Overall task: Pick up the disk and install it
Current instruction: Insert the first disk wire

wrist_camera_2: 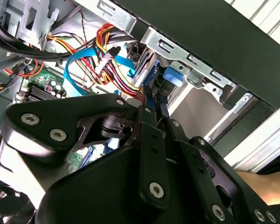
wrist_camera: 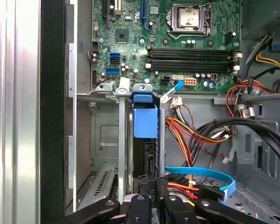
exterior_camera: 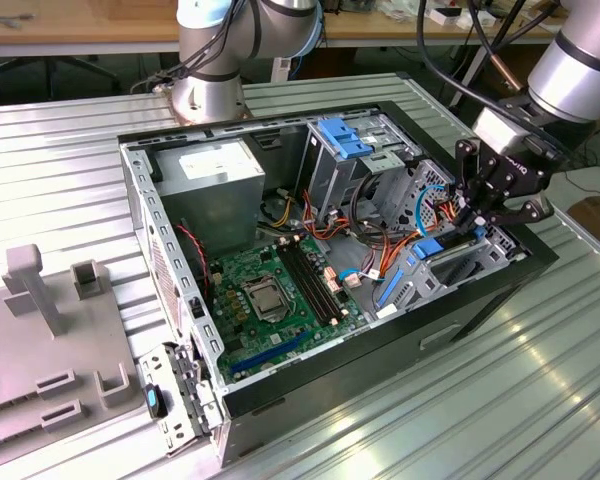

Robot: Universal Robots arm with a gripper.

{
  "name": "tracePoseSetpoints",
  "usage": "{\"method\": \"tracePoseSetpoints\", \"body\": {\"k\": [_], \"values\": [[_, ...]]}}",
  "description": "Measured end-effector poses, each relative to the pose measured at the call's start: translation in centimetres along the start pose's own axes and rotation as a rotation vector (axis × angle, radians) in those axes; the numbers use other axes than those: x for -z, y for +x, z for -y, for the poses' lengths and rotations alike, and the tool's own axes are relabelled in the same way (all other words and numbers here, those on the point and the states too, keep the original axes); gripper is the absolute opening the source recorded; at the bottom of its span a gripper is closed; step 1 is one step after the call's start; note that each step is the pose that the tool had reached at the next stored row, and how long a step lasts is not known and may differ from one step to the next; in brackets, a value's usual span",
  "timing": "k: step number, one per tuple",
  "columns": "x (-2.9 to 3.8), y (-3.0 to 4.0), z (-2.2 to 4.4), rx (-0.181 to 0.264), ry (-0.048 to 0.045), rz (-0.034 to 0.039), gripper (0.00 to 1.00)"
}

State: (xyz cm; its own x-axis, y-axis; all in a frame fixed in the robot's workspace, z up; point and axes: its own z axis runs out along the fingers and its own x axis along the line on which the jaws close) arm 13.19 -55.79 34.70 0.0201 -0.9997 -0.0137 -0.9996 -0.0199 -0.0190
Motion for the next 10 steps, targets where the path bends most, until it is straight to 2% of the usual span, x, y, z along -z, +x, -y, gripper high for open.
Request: {"method": "tracePoseSetpoints", "body": {"k": [10], "values": [[0.03, -0.10, 0.00, -0.014, 0.0002, -0.0006, 0.17]]}}
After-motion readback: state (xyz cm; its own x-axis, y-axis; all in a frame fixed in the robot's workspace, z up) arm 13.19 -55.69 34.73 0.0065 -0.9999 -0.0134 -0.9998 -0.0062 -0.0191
